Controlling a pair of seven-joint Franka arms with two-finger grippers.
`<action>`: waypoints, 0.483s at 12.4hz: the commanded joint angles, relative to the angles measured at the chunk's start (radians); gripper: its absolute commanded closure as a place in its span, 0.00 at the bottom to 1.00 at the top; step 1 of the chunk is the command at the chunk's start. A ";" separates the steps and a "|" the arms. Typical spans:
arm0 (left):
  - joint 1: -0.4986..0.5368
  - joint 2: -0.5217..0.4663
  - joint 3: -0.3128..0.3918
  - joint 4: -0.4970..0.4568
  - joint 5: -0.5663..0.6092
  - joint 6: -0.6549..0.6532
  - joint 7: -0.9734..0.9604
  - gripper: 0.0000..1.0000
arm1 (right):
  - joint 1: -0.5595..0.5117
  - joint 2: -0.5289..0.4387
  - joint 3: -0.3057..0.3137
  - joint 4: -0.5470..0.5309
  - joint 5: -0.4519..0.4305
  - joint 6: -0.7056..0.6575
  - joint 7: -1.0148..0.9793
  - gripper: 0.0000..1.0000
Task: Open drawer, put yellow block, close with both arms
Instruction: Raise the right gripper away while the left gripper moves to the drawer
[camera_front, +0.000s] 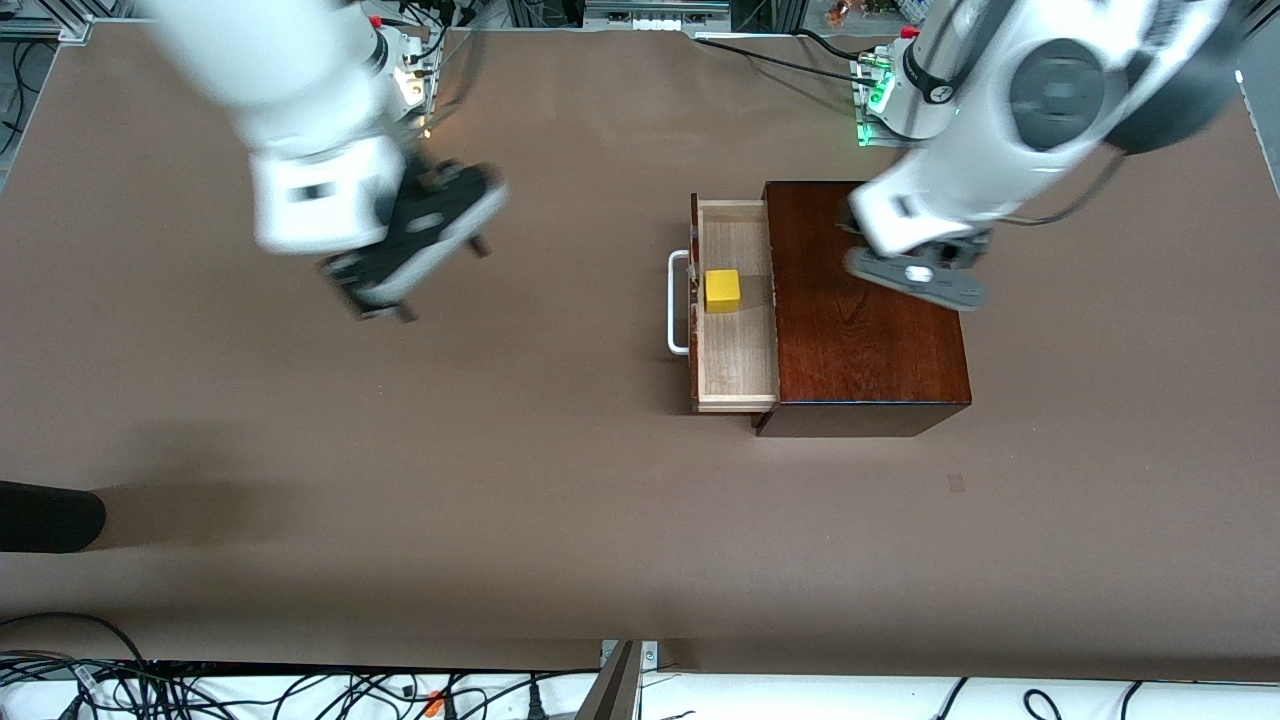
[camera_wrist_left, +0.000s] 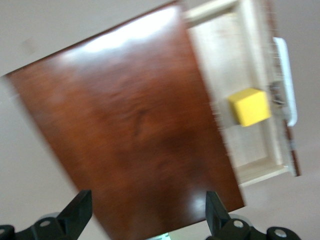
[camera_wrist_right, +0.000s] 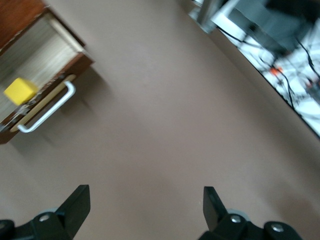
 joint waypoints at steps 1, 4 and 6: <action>-0.125 0.084 0.016 0.079 -0.019 0.062 0.105 0.14 | -0.083 -0.172 -0.031 -0.248 0.055 0.041 0.132 0.00; -0.242 0.189 0.016 0.133 -0.019 0.175 0.227 0.60 | -0.192 -0.294 -0.031 -0.428 0.054 0.049 0.243 0.00; -0.325 0.247 0.018 0.158 -0.008 0.230 0.308 0.88 | -0.254 -0.342 -0.031 -0.494 0.052 0.029 0.347 0.00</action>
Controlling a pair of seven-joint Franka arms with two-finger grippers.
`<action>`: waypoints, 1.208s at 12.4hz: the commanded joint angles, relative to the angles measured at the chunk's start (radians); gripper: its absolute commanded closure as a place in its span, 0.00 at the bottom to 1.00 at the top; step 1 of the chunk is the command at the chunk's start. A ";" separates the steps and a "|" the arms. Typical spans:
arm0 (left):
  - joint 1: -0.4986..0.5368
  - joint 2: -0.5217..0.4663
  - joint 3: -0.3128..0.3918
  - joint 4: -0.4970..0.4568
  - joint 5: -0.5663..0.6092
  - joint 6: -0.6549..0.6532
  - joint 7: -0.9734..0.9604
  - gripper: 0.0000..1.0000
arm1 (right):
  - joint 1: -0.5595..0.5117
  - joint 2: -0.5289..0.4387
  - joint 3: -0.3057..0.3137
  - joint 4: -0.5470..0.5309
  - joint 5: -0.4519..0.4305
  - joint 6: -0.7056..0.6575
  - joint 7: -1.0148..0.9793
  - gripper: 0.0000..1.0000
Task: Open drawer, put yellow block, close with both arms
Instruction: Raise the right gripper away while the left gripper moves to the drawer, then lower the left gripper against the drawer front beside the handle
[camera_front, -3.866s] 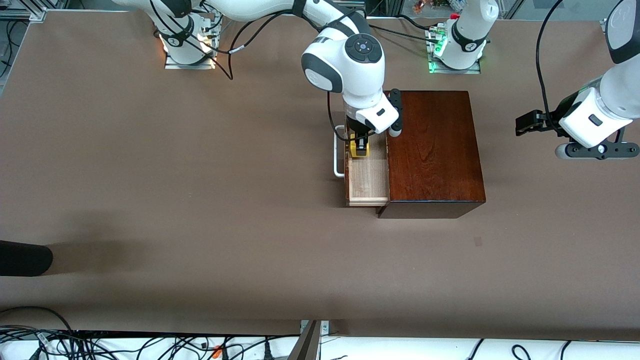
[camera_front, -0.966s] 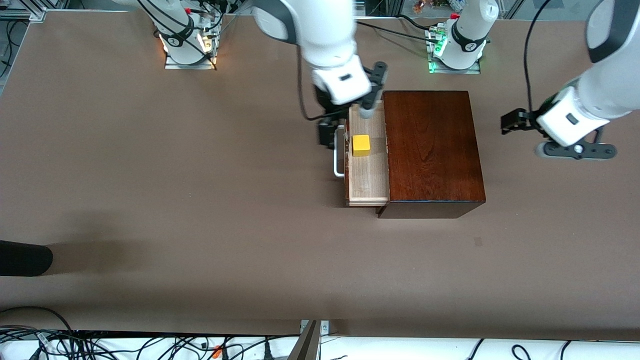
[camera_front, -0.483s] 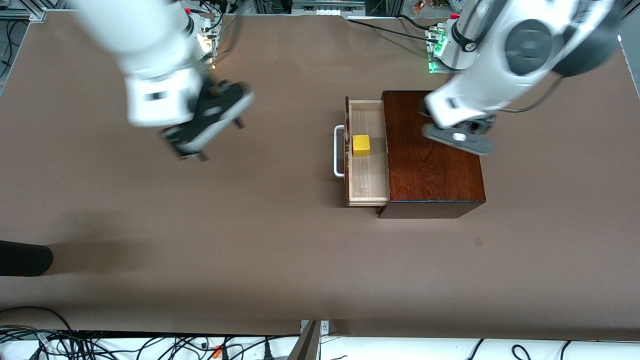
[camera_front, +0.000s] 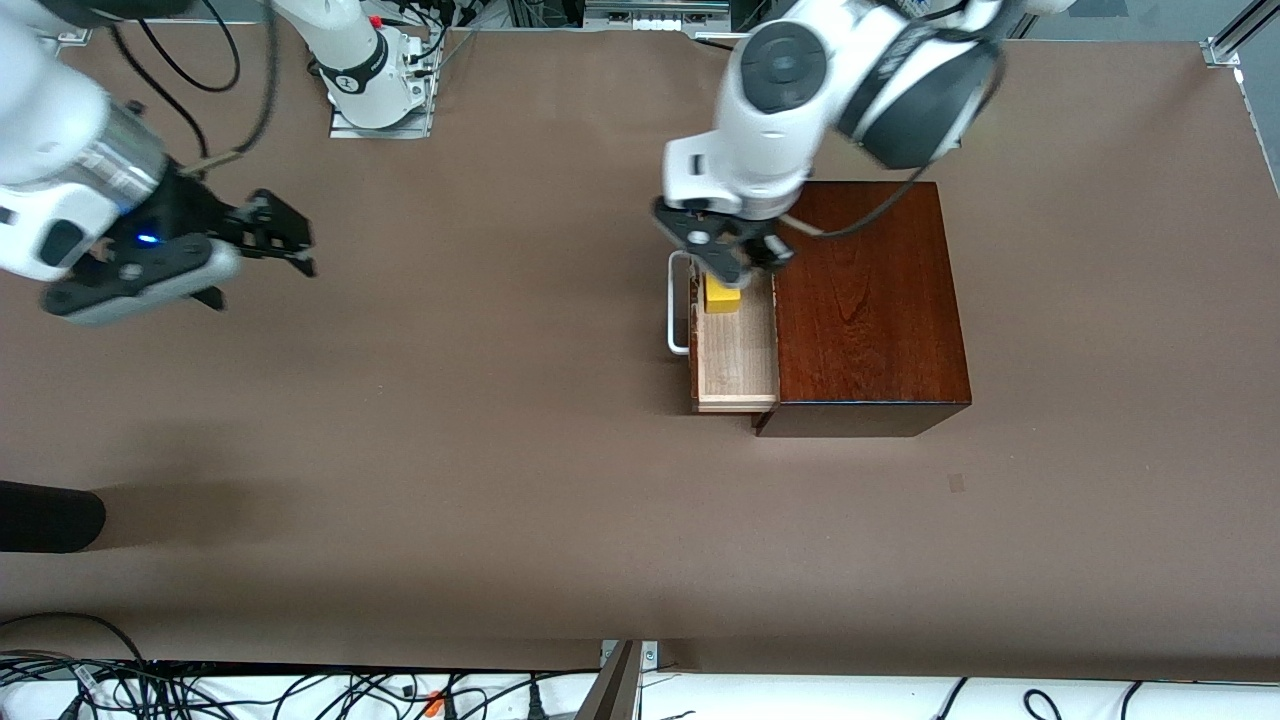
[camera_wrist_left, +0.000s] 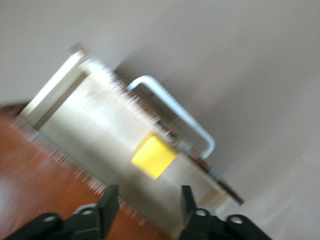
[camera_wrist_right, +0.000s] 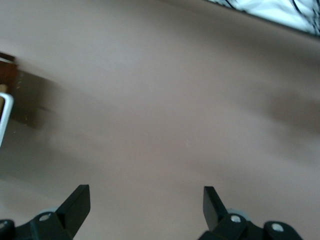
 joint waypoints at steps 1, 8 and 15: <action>-0.092 0.104 0.022 0.086 -0.004 0.068 0.168 0.88 | -0.076 -0.110 0.015 -0.153 0.017 -0.001 0.121 0.00; -0.120 0.225 0.020 0.081 0.117 0.208 0.805 0.88 | -0.099 -0.110 -0.031 -0.141 -0.033 -0.027 0.118 0.00; -0.124 0.300 0.022 0.069 0.229 0.165 0.824 0.96 | -0.104 -0.087 -0.034 -0.140 -0.034 -0.024 0.101 0.00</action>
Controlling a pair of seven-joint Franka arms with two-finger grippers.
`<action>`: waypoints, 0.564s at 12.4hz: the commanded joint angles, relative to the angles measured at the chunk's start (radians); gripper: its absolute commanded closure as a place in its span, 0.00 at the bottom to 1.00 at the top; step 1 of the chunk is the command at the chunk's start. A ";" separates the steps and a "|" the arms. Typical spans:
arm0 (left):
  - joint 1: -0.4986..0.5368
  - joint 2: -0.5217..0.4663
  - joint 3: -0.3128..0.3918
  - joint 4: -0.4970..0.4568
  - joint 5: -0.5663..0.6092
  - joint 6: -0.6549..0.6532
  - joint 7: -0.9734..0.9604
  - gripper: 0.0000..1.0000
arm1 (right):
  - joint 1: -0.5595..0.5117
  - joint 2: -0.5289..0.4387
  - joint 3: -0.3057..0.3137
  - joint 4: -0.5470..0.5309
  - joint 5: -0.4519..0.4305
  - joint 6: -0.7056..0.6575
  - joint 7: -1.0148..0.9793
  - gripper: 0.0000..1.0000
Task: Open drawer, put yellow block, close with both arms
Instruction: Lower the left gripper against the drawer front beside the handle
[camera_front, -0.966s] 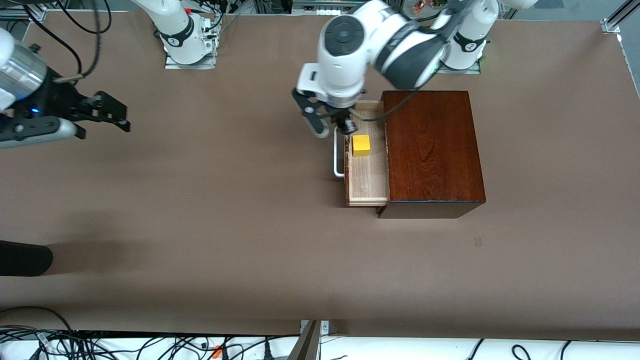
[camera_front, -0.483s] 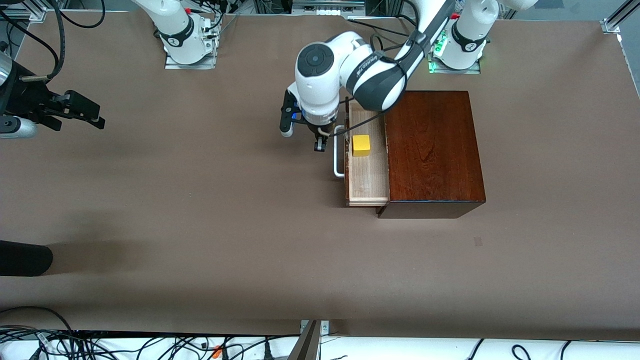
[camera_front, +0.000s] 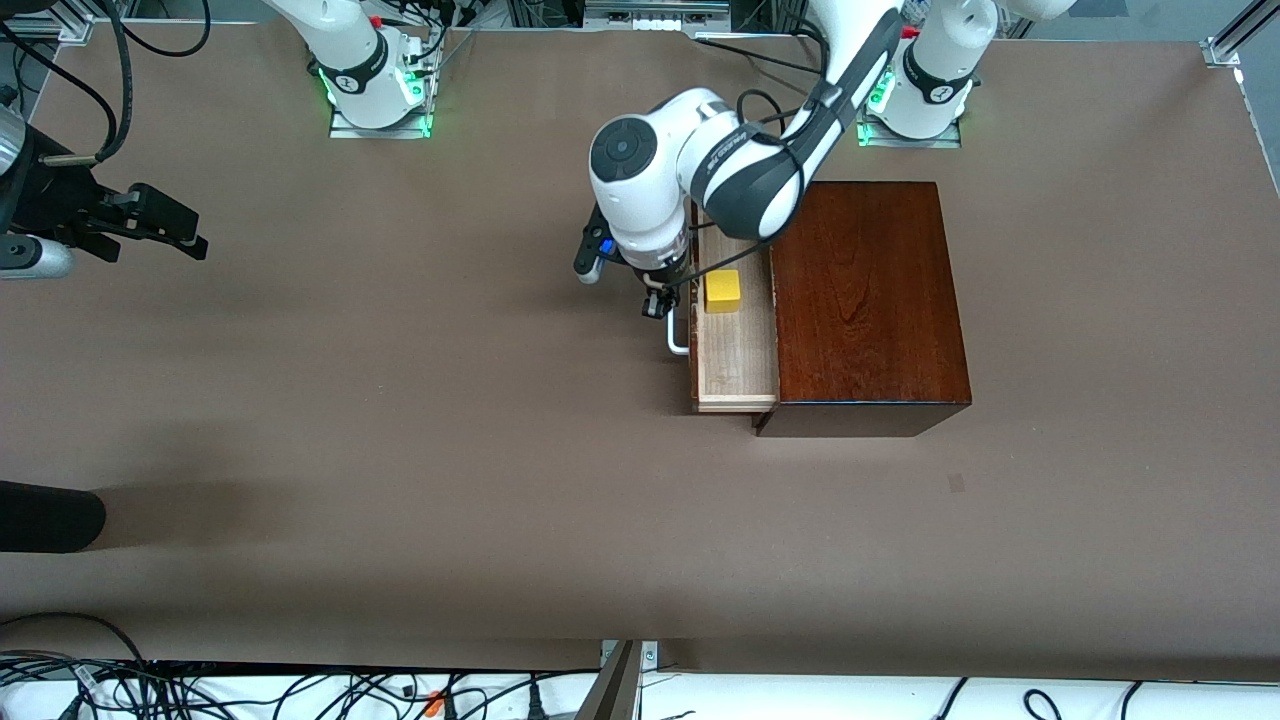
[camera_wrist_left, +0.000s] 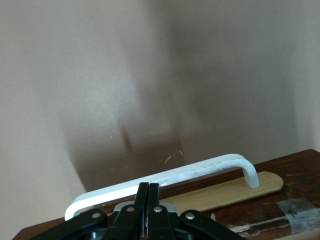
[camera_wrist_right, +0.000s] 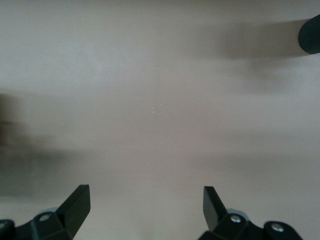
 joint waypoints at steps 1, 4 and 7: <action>-0.006 0.029 0.002 0.022 0.012 -0.005 0.035 0.96 | -0.005 -0.001 0.007 -0.010 -0.016 -0.002 0.014 0.00; -0.003 0.007 0.001 0.027 0.009 -0.008 0.040 0.95 | 0.010 -0.001 0.018 0.000 -0.016 0.002 0.020 0.00; -0.003 -0.025 -0.007 0.027 -0.007 -0.010 0.040 0.96 | 0.021 0.003 0.018 0.004 -0.016 0.004 0.025 0.00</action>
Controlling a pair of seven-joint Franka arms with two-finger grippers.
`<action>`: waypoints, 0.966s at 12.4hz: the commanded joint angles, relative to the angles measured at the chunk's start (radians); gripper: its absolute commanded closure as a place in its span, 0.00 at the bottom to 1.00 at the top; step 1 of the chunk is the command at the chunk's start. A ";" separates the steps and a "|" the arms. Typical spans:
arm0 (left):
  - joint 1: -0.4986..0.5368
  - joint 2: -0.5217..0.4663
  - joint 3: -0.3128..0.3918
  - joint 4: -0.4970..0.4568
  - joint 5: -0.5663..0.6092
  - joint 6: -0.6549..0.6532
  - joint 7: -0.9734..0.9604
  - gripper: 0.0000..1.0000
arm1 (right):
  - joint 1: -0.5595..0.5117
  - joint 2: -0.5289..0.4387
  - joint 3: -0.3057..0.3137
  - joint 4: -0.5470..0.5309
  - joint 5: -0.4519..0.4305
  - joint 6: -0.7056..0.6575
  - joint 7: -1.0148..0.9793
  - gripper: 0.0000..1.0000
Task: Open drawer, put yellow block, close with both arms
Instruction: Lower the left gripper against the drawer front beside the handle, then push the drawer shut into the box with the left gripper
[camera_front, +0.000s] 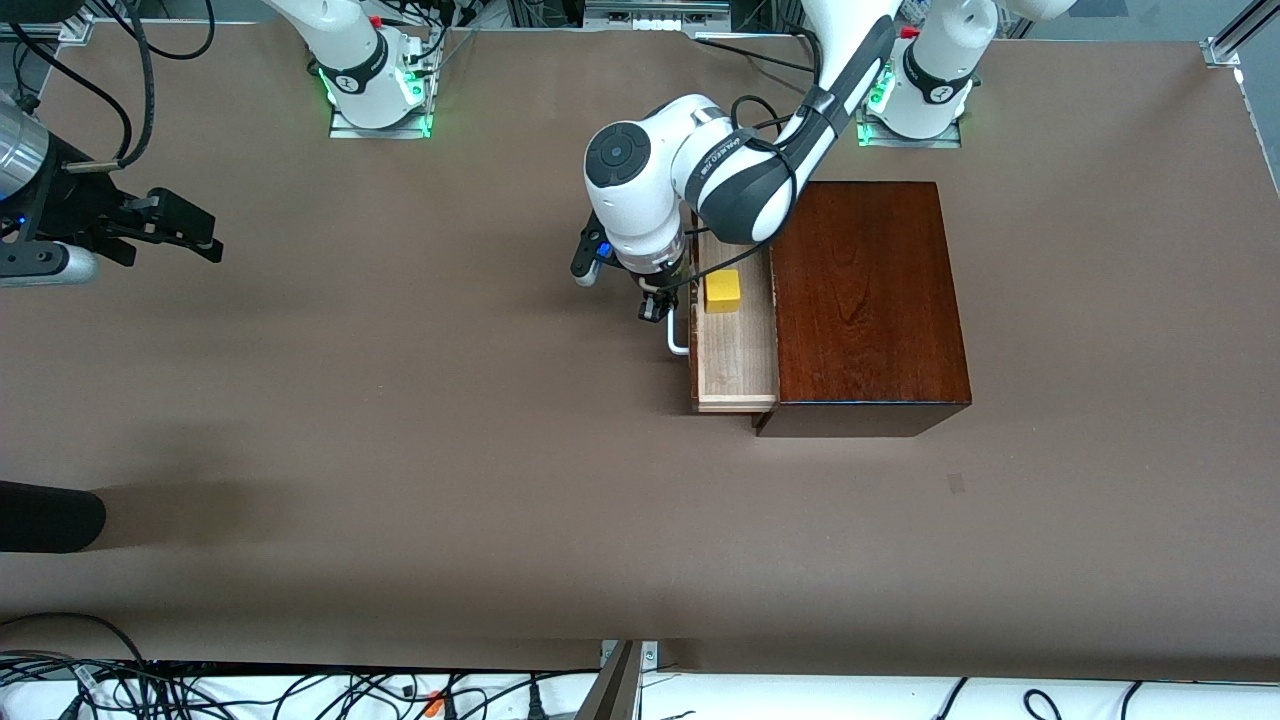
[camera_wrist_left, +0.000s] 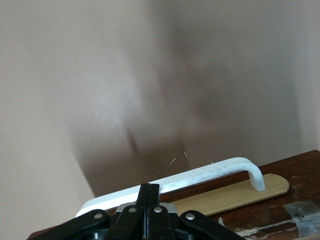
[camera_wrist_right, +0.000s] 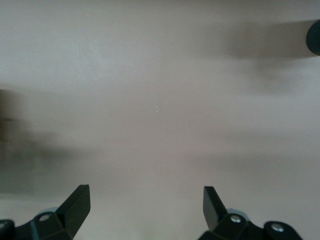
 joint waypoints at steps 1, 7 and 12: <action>-0.003 -0.017 -0.009 0.006 -0.037 -0.002 0.023 0.96 | 0.011 -0.004 0.003 0.004 -0.011 0.002 0.022 0.00; -0.009 0.029 -0.009 0.002 -0.029 0.008 0.019 0.94 | 0.022 -0.004 0.003 0.001 -0.003 -0.006 0.022 0.00; 0.019 0.044 0.018 -0.010 0.042 -0.112 0.017 0.95 | 0.022 -0.004 0.003 0.001 -0.003 -0.003 0.023 0.00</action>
